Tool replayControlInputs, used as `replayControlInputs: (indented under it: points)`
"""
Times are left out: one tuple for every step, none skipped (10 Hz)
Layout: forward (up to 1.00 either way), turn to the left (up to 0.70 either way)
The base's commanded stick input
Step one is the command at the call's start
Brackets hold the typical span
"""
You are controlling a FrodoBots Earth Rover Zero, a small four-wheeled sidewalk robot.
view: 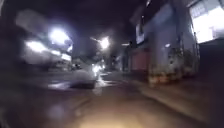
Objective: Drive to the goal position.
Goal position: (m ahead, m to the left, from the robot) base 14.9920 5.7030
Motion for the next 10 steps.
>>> replayControlInputs:
  points:
    - [0.70, 0.00]
    - [0.70, 0.00]
    - [0.70, 0.00]
    - [0.70, 0.00]
    - [0.70, 0.00]
    - [0.70, 0.00]
    - [0.70, 0.00]
    - [0.70, 0.00]
    - [0.70, 0.00]
    - [0.70, 0.00]
